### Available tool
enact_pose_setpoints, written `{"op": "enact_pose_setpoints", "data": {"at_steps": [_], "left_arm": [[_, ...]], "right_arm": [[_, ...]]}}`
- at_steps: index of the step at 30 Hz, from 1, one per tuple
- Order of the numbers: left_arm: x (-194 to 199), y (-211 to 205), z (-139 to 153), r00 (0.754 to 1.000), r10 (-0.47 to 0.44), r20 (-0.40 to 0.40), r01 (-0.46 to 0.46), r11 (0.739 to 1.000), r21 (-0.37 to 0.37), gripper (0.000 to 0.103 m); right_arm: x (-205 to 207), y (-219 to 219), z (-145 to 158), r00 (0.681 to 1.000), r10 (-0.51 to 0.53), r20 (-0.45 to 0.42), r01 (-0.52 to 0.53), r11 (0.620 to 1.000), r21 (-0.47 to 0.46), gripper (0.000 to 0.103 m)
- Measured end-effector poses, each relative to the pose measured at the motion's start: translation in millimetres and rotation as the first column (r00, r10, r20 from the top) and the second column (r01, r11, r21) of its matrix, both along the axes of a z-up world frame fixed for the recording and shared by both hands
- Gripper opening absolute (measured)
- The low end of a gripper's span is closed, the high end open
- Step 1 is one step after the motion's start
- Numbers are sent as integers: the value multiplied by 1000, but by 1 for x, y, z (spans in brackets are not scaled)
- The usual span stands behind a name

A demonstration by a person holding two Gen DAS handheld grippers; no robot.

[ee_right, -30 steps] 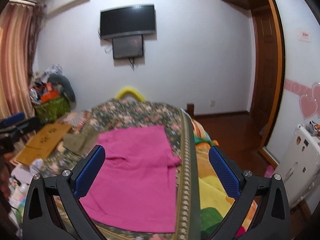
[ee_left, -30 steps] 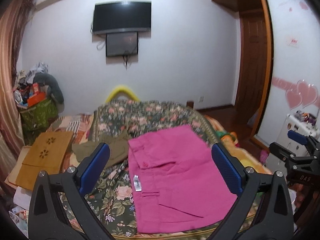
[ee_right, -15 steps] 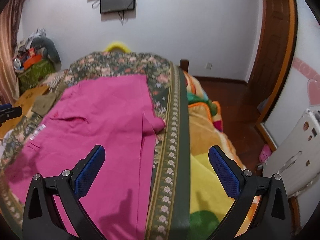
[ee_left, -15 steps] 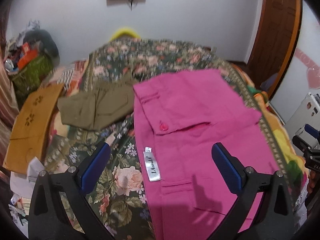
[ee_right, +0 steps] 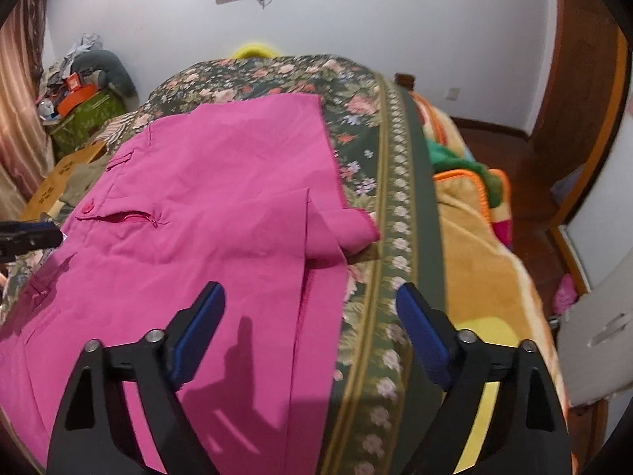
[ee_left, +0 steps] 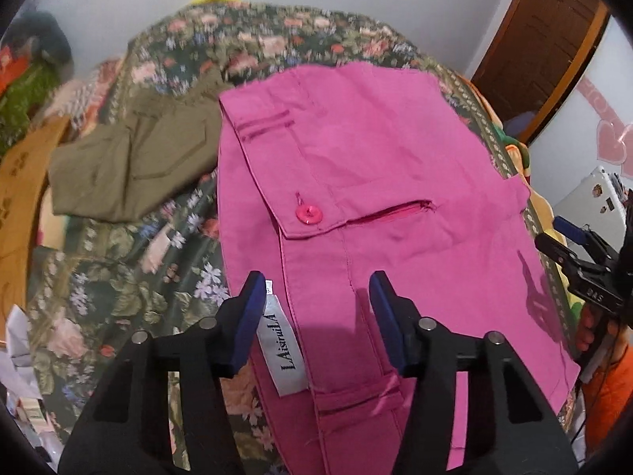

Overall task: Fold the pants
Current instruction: 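Lower the left tool to the pink trousers' waistband while the right tool reaches the leg hem, then close the left tool on the waistband while the right tool grasps the hem edge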

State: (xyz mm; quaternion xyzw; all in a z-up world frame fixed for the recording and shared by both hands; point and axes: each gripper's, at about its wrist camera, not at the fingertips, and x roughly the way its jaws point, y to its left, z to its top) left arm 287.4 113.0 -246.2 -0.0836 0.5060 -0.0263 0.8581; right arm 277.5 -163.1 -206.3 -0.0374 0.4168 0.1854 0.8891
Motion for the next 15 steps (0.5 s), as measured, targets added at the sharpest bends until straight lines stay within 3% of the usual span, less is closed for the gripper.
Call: {"op": "enact_pose_setpoints", "data": {"at_steps": [3, 9, 12, 15], "left_arm": [[4, 3, -7, 1000, 2, -21, -2, 1000, -14, 48], [15, 1, -18, 999, -21, -48, 20, 1000, -24, 39], [19, -2, -19, 999, -39, -38, 38, 999, -9, 13], [20, -5, -18, 999, -45, -28, 46, 999, 25, 10]], "right_arm": [[11, 3, -6, 999, 12, -33, -11, 1000, 20, 74], [29, 12, -20, 994, 40, -100, -38, 999, 25, 50], [33, 17, -23, 991, 66, -115, -63, 998, 32, 42], [37, 22, -26, 989, 86, -122, -83, 996, 28, 34]]}}
